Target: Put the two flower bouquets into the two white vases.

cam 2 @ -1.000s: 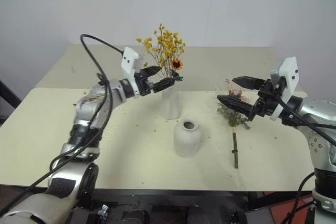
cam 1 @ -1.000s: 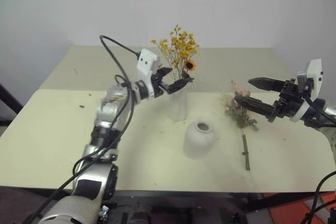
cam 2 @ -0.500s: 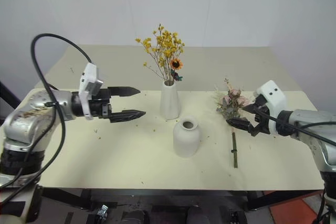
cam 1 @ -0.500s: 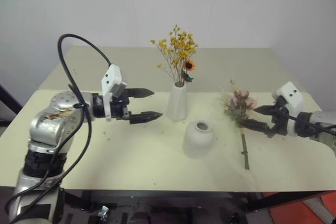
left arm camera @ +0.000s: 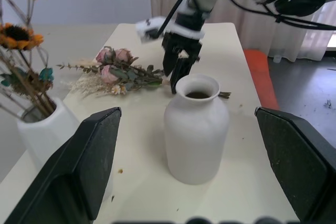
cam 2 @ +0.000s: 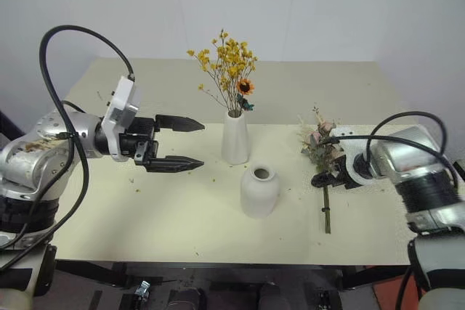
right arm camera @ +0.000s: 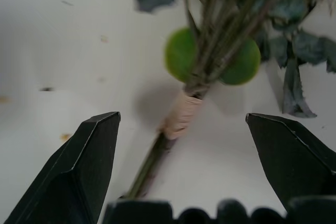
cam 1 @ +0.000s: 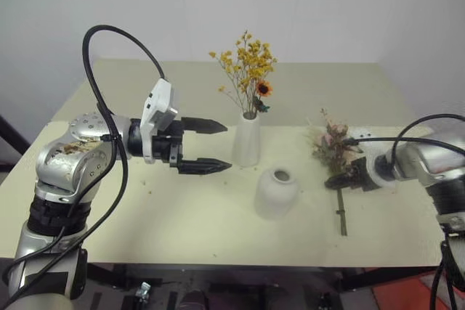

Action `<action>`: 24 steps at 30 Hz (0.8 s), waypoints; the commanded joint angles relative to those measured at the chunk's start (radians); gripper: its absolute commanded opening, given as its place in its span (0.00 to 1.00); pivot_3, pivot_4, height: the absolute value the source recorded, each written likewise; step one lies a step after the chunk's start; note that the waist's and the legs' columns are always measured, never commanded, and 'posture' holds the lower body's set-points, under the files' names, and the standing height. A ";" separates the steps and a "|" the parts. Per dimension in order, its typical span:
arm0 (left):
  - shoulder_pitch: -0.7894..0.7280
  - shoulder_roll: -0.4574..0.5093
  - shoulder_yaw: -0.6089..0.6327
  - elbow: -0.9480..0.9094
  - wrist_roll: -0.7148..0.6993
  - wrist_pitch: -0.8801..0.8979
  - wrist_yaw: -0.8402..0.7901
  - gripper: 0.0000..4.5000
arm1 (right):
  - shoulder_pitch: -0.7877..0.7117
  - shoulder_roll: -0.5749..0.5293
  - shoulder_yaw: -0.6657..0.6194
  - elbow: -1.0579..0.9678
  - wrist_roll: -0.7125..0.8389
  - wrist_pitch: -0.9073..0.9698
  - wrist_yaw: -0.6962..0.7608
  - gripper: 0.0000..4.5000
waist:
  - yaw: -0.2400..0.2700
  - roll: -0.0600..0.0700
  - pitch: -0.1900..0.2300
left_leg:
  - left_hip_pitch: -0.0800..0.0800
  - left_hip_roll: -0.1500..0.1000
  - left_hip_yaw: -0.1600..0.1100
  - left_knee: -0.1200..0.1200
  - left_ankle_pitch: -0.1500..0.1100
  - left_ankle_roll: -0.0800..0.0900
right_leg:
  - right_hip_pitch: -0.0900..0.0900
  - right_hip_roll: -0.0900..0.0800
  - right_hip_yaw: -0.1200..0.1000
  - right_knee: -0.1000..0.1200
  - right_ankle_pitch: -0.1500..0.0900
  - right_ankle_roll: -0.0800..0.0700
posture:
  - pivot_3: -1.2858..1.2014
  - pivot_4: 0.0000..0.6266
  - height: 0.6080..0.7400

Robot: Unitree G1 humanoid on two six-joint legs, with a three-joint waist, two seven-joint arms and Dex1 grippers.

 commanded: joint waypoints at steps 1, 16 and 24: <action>-0.008 -0.002 0.007 -0.033 -0.009 -0.018 0.013 1.00 | -0.055 0.017 0.016 0.077 -0.056 -0.049 0.010 0.92 | -0.001 0.000 0.000 | 0.000 0.000 0.000 0.000 0.000 0.000 | 0.000 0.000 0.000 0.000 0.000 0.001 | 0.52 0.24 1.00; 0.009 -0.003 0.021 -0.034 -0.013 -0.022 0.034 1.00 | -0.155 0.112 -0.255 0.327 -0.148 -0.173 -0.152 0.05 | 0.000 0.000 0.000 | 0.001 0.000 0.000 0.001 0.000 0.000 | 0.000 0.001 0.000 0.002 0.001 0.000 | 0.52 0.24 1.00; -0.014 -0.016 0.016 0.016 -0.014 -0.031 0.020 1.00 | -0.001 0.150 -0.710 0.029 0.038 -0.317 -0.190 0.05 | 0.000 0.000 0.000 | 0.000 0.000 0.000 0.000 0.000 0.000 | 0.000 0.000 0.000 0.001 0.004 -0.005 | 0.52 0.24 1.00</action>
